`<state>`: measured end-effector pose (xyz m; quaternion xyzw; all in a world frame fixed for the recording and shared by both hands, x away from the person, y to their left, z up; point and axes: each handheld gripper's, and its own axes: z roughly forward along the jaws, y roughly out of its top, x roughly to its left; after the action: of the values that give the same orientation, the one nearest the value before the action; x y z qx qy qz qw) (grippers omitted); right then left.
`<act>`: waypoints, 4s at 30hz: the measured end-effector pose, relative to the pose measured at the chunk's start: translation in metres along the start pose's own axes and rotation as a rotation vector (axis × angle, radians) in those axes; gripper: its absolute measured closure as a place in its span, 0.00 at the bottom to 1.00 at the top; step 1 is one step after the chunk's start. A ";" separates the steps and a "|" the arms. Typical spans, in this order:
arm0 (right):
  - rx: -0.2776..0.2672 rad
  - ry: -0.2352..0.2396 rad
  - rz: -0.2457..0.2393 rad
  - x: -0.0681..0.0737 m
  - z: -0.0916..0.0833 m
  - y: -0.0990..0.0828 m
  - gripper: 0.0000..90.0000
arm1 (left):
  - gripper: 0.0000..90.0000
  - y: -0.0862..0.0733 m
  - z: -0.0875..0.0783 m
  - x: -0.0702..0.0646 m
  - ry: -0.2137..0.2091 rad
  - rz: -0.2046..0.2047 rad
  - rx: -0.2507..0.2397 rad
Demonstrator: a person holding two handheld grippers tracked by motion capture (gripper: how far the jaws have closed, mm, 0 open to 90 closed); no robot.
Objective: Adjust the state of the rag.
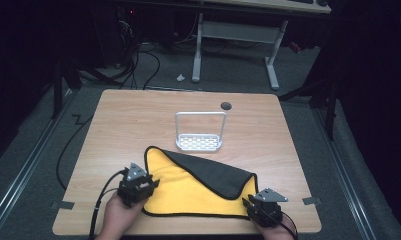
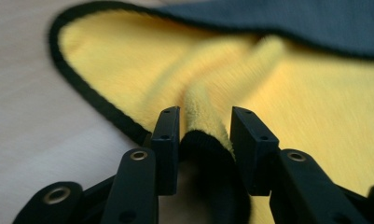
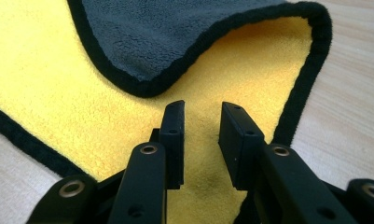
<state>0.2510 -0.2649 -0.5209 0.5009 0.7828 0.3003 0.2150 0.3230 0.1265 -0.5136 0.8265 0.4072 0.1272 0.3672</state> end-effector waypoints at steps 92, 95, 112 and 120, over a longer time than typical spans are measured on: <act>-0.019 -0.145 0.022 -0.052 -0.005 -0.010 0.75 | 0.55 0.027 0.052 0.020 -0.029 0.013 -0.063; -0.017 -0.157 0.031 -0.056 -0.007 -0.013 0.75 | 0.55 0.029 0.054 0.016 -0.049 0.009 -0.067; -0.111 -0.089 0.088 -0.054 -0.018 -0.011 0.71 | 0.55 0.041 0.044 0.053 -0.003 -0.068 -0.098; -0.111 -0.025 0.042 -0.035 -0.012 -0.005 0.71 | 0.54 0.051 0.067 0.064 0.003 -0.098 -0.045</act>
<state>0.2541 -0.3021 -0.5144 0.5082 0.7514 0.3415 0.2459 0.4272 0.1211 -0.5296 0.7969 0.4449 0.1196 0.3908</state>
